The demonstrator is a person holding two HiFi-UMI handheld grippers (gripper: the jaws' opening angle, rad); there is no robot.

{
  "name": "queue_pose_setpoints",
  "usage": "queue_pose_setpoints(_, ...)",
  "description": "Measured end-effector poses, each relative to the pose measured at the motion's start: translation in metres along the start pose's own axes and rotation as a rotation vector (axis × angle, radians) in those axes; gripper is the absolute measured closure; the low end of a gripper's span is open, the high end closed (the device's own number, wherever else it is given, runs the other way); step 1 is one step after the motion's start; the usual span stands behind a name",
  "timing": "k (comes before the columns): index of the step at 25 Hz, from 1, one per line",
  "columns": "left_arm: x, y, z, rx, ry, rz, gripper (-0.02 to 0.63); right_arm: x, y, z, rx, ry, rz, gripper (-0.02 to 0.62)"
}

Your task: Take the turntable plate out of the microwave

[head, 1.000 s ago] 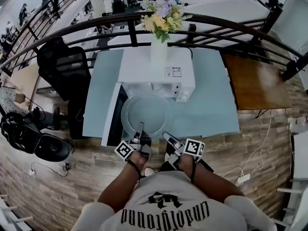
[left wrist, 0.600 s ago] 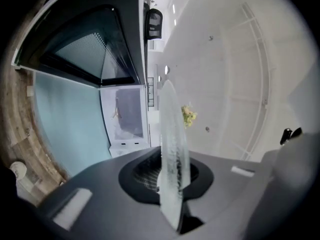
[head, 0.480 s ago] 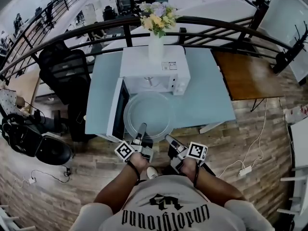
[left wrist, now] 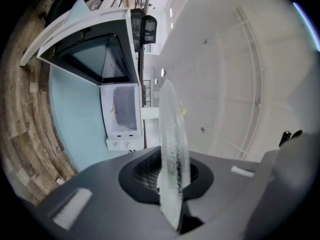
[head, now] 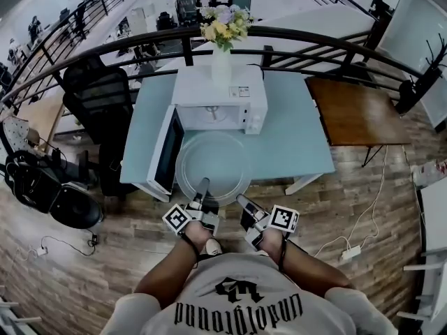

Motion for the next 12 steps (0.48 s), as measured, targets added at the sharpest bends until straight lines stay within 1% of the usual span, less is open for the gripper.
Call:
queue_pose_setpoints(4,0.014,0.028,0.007,-0.013,0.005,0.028,0.531,0.019,-0.006,0.001,0.043,-0.137,-0.04,0.572)
queue_pose_setpoints(5,0.018,0.035,0.008,-0.021,0.003,0.034,0.531,0.025,-0.007,0.001,0.06,-0.162,-0.05,0.572)
queue_pose_setpoints(7,0.028,0.051,0.012,-0.034,0.003,0.049,0.531,0.038,-0.011,0.001,0.123,-0.196,-0.071,0.572)
queue_pose_setpoints(9,0.037,0.066,0.014,-0.043,-0.002,0.066,0.531,0.055,-0.01,0.005,0.124,-0.179,-0.091,0.572)
queue_pose_setpoints(11,0.046,0.081,0.016,-0.046,-0.015,0.08,0.531,0.074,-0.006,0.01,0.058,-0.131,-0.106,0.572)
queue_pose_setpoints(12,0.05,0.088,0.018,-0.045,-0.016,0.086,0.531,0.082,-0.005,0.012,0.043,-0.126,-0.112,0.572)
Point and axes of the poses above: the fingertips, and each gripper's own axes: x backward along the fingers, z to its right, y out of its underside, the point moved 10 cm from there along x, backward along the fingers, and after that the axes turned 2 degrees about z, right-handed, at the moved point
